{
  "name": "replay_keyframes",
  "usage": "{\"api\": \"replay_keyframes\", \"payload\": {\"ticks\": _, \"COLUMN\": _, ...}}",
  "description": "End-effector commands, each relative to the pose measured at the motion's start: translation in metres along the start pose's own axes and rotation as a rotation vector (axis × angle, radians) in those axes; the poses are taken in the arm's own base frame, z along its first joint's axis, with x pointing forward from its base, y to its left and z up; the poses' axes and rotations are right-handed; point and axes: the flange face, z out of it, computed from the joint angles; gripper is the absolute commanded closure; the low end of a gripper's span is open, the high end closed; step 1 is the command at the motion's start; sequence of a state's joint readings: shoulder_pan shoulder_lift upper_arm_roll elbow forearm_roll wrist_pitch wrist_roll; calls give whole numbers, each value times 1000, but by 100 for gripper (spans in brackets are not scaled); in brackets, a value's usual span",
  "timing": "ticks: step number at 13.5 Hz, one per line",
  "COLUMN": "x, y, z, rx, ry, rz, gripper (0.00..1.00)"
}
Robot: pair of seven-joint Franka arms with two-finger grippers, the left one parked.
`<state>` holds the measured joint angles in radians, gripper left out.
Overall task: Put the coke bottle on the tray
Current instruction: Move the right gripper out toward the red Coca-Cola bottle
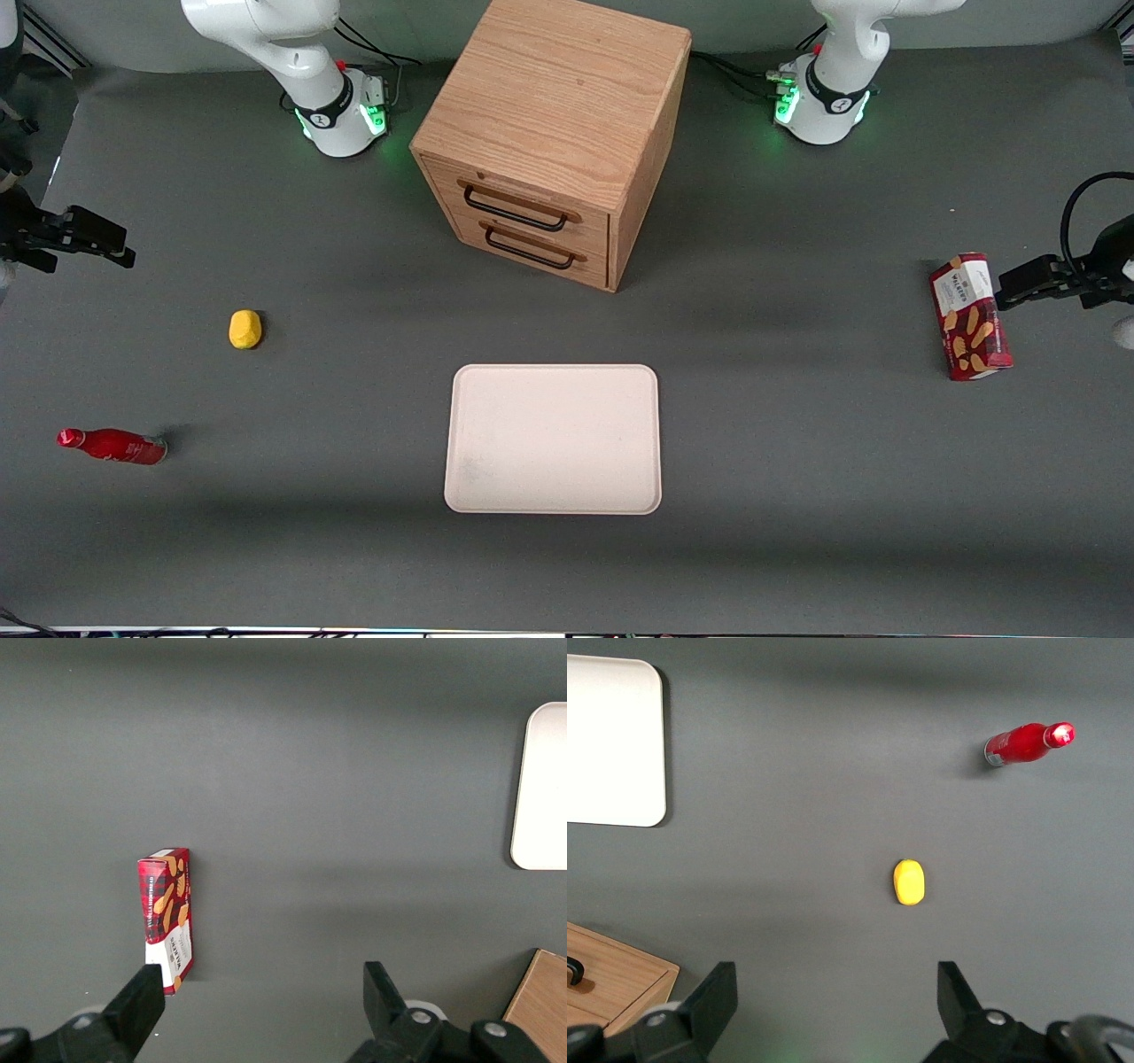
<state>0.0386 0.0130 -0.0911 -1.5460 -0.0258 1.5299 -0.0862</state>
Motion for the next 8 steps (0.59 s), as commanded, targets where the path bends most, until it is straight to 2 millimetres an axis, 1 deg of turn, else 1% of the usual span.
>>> {"api": "replay_keyframes", "payload": {"ticks": 1, "x": -4, "y": -2, "z": -2, "rx": -10, "ry": -1, "rz": -1, "gripper": 0}}
{"api": "replay_keyframes", "payload": {"ticks": 7, "x": -3, "y": -2, "z": -1, "rx": -7, "ry": -2, "rz": -6, "gripper": 0}}
{"api": "replay_keyframes", "payload": {"ticks": 8, "x": -3, "y": 1, "z": -1, "rx": -12, "ry": -3, "rz": -1, "gripper": 0}}
